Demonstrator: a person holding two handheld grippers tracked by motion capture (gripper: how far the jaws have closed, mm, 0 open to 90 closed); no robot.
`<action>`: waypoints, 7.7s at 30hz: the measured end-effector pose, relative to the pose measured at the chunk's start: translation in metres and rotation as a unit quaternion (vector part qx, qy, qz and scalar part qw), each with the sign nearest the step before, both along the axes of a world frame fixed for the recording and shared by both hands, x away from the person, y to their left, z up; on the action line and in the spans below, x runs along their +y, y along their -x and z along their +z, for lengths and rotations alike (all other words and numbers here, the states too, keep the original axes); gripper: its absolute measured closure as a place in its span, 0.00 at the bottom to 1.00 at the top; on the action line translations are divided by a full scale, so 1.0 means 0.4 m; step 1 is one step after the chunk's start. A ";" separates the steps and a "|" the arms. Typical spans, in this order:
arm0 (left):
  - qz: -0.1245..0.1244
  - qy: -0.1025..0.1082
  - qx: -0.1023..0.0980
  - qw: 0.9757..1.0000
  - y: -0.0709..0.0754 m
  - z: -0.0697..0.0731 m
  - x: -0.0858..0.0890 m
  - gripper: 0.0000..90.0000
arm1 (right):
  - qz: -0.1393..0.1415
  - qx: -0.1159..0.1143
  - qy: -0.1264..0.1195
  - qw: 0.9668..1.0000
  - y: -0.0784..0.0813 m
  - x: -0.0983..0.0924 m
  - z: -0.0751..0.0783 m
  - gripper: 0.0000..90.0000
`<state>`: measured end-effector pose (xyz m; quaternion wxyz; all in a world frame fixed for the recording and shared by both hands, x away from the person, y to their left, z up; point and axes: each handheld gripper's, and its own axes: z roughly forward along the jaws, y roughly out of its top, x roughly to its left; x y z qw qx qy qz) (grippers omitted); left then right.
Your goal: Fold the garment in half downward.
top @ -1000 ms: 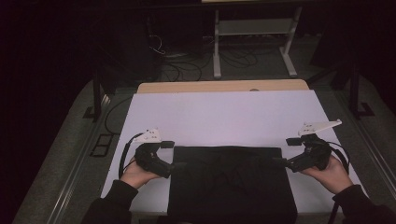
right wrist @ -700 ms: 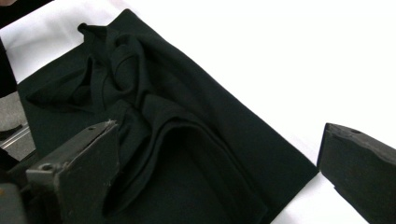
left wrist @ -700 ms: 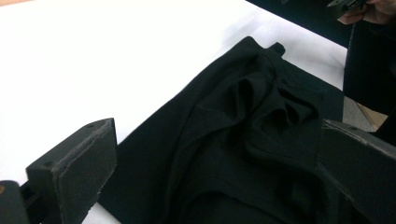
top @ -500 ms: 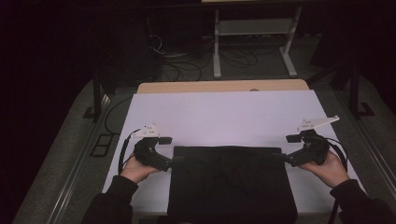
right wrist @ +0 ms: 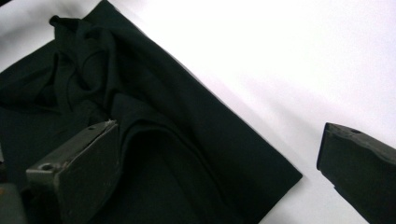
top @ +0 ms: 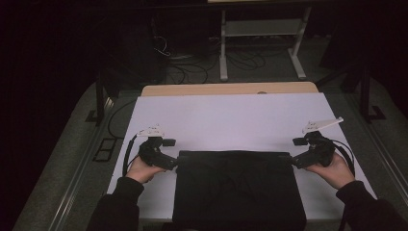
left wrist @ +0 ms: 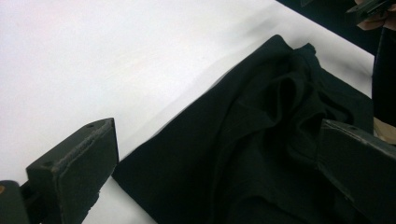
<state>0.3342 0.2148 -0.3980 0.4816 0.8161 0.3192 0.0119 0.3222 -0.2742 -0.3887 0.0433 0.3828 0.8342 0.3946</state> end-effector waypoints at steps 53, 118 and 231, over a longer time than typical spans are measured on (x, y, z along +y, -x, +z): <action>0.012 -0.020 0.060 0.998 -0.083 -0.128 0.020 0.02 | -0.018 0.049 0.025 0.998 -0.080 -0.076 -0.129 0.19; 0.041 -0.111 -0.016 0.993 -0.067 -0.043 0.011 0.96 | -0.020 0.031 0.026 0.999 -0.080 -0.044 -0.080 0.95; 0.151 -0.123 0.005 0.981 -0.378 0.035 0.008 0.51 | -0.129 0.044 -0.004 0.991 -0.428 -0.006 -0.009 0.62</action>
